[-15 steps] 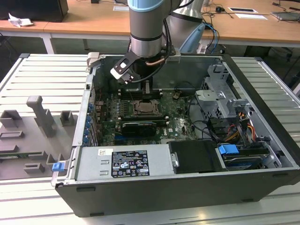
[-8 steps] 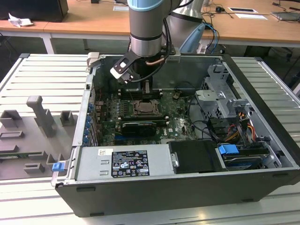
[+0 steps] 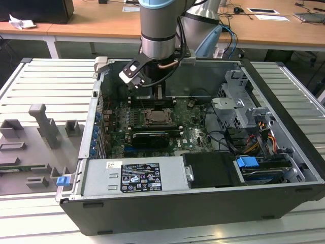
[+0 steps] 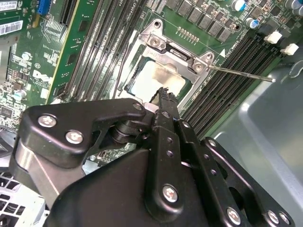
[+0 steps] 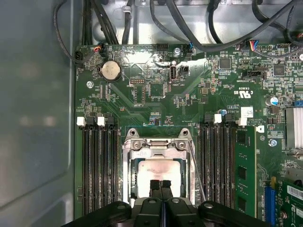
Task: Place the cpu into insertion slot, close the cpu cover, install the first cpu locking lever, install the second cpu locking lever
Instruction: 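Install the first cpu locking lever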
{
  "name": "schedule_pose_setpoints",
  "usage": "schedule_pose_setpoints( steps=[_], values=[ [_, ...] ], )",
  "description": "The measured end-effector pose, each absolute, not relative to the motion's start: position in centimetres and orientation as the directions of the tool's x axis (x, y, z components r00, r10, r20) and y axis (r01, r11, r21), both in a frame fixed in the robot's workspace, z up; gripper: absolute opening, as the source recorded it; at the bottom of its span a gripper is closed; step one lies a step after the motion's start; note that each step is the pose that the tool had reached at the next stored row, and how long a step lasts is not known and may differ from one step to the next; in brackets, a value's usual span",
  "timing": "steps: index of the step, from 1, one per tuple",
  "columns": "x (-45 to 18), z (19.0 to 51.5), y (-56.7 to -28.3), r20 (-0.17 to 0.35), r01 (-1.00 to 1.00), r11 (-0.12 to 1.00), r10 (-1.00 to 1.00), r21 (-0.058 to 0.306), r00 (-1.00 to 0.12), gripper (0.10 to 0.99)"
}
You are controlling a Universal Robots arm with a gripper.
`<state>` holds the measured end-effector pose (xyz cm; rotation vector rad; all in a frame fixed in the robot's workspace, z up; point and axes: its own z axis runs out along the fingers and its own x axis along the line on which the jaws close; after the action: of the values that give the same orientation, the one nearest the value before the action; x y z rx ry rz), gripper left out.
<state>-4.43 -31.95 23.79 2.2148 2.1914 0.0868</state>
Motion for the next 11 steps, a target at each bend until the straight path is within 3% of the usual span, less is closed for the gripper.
schedule_pose_setpoints(
  steps=[11],
  values=[
    [-4.4, 26.4, -32.0, 0.022, 0.998, -0.011, 1.000, 0.057, 0.010, 0.106]
  ],
)
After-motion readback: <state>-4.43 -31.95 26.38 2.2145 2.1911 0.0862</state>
